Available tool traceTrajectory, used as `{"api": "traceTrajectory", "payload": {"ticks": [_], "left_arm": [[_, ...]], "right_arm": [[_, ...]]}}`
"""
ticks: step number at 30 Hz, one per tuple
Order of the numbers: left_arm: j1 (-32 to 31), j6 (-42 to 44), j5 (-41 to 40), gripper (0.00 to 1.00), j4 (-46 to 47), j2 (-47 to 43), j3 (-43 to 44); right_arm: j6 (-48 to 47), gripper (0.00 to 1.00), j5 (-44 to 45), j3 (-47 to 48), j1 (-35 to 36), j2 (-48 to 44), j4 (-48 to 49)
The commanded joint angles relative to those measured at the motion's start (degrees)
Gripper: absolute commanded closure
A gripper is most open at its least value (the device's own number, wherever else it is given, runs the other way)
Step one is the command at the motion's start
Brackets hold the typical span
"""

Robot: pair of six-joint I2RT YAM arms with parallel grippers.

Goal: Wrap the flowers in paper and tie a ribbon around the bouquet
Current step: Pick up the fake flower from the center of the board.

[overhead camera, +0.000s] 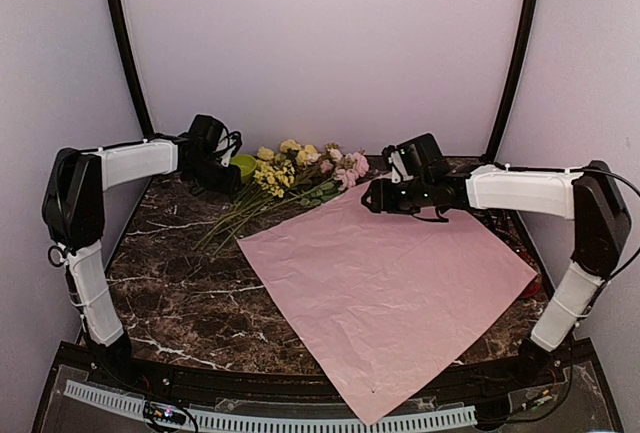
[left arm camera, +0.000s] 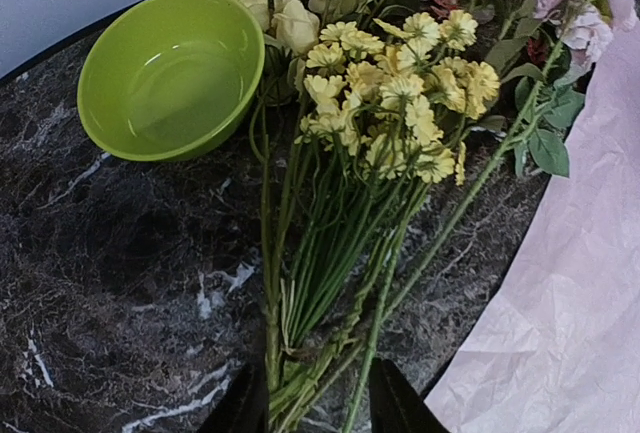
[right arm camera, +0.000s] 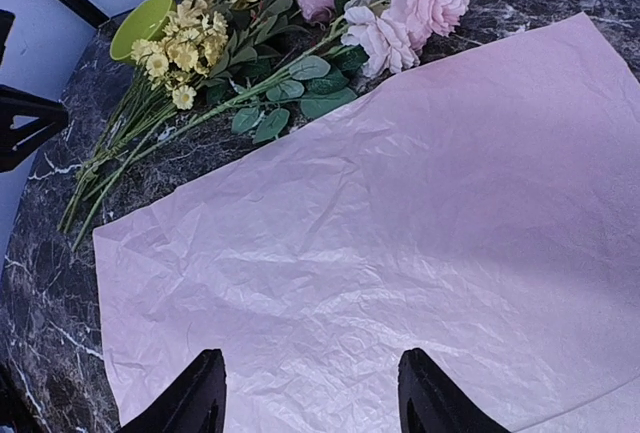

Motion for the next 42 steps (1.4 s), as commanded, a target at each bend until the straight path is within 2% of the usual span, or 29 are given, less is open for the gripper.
{"api": "traceTrajectory", "payload": {"ticks": [1,3,6,12,16,21,25,29,31,34,39,42], "left_arm": [[0.4,3.6,-1.9,0.7,-3.1,6.6,6.4],[1.3,3.1,-2.9,0.75,-3.8,9.9,8.9],[1.9,3.0,-2.7,0.77,-5.2,13.0,11.7],[1.9,3.7,-5.5,0.78,-4.3,14.7,10.0],[1.9,3.9,-6.2,0.83,-3.9,15.5,9.6],[1.9,4.9,-8.4,0.82,-3.8,15.7,9.9],[2.1,6.6,-10.6,0.74,-5.1,17.3,11.4],[2.2,7.0,-11.4,0.72,-5.8,19.7,12.2],[2.2,6.9,-10.0,0.77,-5.8,19.9,12.1],[2.2,6.5,-7.8,0.99,-6.0,19.3,12.2],[1.7,7.9,-3.7,1.0,-3.0,13.6,10.0],[1.1,8.7,-5.1,1.0,-1.4,9.0,8.4]], "right_arm": [[-2.5,0.41,2.4,-1.2,0.0,-2.1,-1.5],[-2.5,0.41,2.8,-2.7,-0.1,-2.7,-1.6],[-2.3,0.4,3.5,-3.8,-0.1,-3.3,-1.9],[-2.3,0.39,3.8,-5.0,-0.1,-3.7,-1.8],[-2.3,0.39,3.6,-5.0,-0.1,-3.3,-1.4],[-2.0,0.39,2.6,-4.9,-0.1,-3.0,-1.4],[-1.9,0.39,1.9,-5.2,-0.1,-2.7,-1.2],[-1.6,0.39,1.4,-5.7,-0.1,-2.6,-0.5],[-1.6,0.39,1.0,-5.5,-0.1,-2.5,-0.8],[-1.4,0.39,1.3,-5.9,-0.1,-2.9,-0.8],[-1.6,0.38,1.3,-5.3,-0.1,-2.8,-1.5],[-1.7,0.38,1.5,-5.0,-0.1,-2.4,-1.5]]}}
